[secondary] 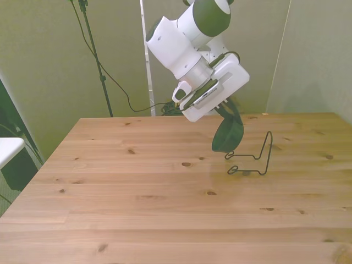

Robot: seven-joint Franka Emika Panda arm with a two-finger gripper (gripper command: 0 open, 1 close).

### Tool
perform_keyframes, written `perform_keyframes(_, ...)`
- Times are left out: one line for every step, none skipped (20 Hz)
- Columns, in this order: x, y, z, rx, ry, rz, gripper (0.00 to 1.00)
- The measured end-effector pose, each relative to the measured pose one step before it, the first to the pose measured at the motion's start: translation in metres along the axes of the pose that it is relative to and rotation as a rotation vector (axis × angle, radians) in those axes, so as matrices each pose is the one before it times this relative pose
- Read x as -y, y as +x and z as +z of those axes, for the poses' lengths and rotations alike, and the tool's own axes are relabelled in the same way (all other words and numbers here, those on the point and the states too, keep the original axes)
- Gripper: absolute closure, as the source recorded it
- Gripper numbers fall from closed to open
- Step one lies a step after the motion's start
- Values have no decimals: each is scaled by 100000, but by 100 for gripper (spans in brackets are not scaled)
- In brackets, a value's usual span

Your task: Load the bowl

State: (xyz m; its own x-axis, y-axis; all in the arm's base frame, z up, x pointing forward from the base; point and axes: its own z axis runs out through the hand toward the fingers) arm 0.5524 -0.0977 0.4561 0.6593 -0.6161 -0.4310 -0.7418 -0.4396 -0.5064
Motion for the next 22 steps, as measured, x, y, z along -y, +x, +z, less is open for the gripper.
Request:
perform_keyframes(117,-149,-77,-71,150,-322,100)
perform_keyframes(80,-124,-108,146,411,-37,100)
perform_keyframes(59,-143,-103,851,724,291,100)
perform_keyframes(6,-54,-78,710,535,540,100)
perform_keyframes(-8,11,-34,483,854,752,100)
perform_keyframes(-12,51,0,549,947,869,100)
perform_keyframes(-39,28,60,895,616,910,100)
perform_keyframes(-62,-4,131,1194,134,1254,100)
perform_keyframes(-47,2,179,1111,6,1679,100)
perform_keyframes(-15,-60,209,1444,44,1978,100)
perform_keyframes(56,-65,239,1583,234,1864,100)
perform_keyframes(232,-77,222,1355,297,1787,100)
perform_keyframes(283,-107,181,588,133,76,100)
perform_keyframes(309,-170,192,226,-148,-632,100)
perform_keyframes(296,-185,130,89,-165,-714,100)
perform_keyframes(285,-160,95,-60,-83,-656,100)
perform_keyframes(189,0,97,-285,9,-314,100)
perform_keyframes(34,167,94,-139,-46,85,100)
perform_keyframes(-86,277,202,-34,-167,265,100)
perform_keyframes(-103,409,259,-163,-174,286,100)
perform_keyframes(-63,449,284,-426,-103,66,100)
perform_keyframes(69,397,329,-227,-235,-544,100)
